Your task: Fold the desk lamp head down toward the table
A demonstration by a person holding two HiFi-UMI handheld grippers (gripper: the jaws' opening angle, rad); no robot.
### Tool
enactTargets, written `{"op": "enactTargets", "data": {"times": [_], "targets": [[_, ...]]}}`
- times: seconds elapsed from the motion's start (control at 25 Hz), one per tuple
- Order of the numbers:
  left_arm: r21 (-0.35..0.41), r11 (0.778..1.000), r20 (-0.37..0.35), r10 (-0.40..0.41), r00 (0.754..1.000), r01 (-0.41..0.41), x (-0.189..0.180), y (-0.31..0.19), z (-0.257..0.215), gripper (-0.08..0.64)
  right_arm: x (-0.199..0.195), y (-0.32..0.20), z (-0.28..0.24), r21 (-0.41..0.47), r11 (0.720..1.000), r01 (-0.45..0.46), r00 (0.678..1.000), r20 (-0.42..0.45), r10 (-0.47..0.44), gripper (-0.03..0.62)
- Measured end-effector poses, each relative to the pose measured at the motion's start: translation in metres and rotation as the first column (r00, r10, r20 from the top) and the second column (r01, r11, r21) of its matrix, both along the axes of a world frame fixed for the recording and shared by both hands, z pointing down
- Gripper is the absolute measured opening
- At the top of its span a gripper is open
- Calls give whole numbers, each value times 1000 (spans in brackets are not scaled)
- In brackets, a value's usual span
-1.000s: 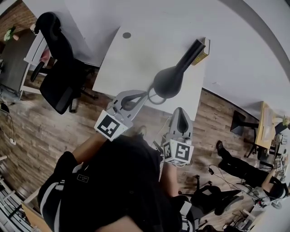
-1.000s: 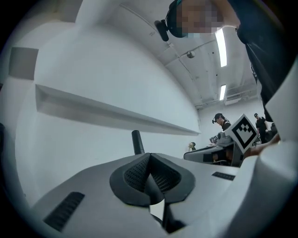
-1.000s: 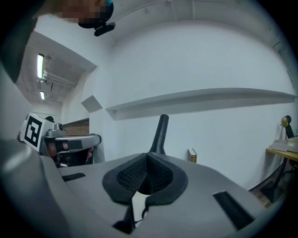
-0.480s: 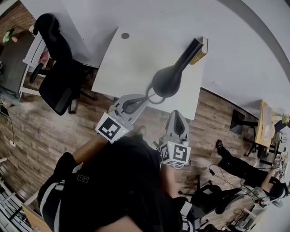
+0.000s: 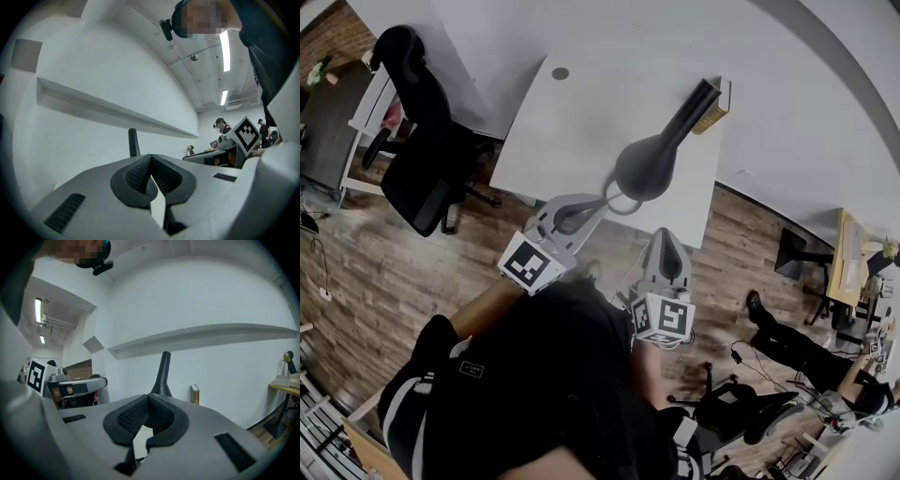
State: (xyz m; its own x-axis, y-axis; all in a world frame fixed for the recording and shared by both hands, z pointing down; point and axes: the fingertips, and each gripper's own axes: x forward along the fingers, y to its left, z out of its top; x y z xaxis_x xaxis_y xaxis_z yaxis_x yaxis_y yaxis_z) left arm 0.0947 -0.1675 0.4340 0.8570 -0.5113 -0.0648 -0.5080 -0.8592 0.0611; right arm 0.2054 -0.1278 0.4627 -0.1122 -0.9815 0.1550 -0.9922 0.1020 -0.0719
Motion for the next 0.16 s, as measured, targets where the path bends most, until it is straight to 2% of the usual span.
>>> {"op": "enactTargets", "data": {"times": [0.16], "targets": [[-7,1000,-6,7,1000,-7,0,3,1,25,0,2,-1,4,1000,2,1000,-10,-2,14]]}}
